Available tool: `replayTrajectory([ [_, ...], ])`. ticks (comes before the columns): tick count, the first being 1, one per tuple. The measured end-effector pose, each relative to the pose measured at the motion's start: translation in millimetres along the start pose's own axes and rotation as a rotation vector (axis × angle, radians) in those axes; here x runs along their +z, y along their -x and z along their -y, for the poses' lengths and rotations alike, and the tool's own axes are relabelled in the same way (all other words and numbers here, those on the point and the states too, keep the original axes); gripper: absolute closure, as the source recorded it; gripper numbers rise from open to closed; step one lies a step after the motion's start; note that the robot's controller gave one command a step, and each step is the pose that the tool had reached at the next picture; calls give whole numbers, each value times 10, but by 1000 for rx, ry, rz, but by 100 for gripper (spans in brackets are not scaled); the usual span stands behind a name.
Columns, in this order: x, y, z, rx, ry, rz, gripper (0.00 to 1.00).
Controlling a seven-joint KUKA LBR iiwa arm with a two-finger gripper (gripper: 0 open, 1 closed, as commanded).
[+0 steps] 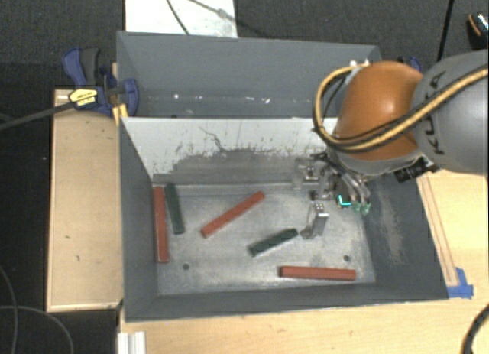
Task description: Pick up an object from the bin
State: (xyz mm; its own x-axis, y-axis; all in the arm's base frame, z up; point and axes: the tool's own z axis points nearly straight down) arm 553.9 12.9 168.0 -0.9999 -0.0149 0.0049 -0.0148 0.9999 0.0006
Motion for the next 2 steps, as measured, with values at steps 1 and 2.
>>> replayTrajectory([
  [1, 1014, -671, -176, 33, 0, -2, 0],
  [2, 964, -633, -171, 34, 1, 8, 100],
])
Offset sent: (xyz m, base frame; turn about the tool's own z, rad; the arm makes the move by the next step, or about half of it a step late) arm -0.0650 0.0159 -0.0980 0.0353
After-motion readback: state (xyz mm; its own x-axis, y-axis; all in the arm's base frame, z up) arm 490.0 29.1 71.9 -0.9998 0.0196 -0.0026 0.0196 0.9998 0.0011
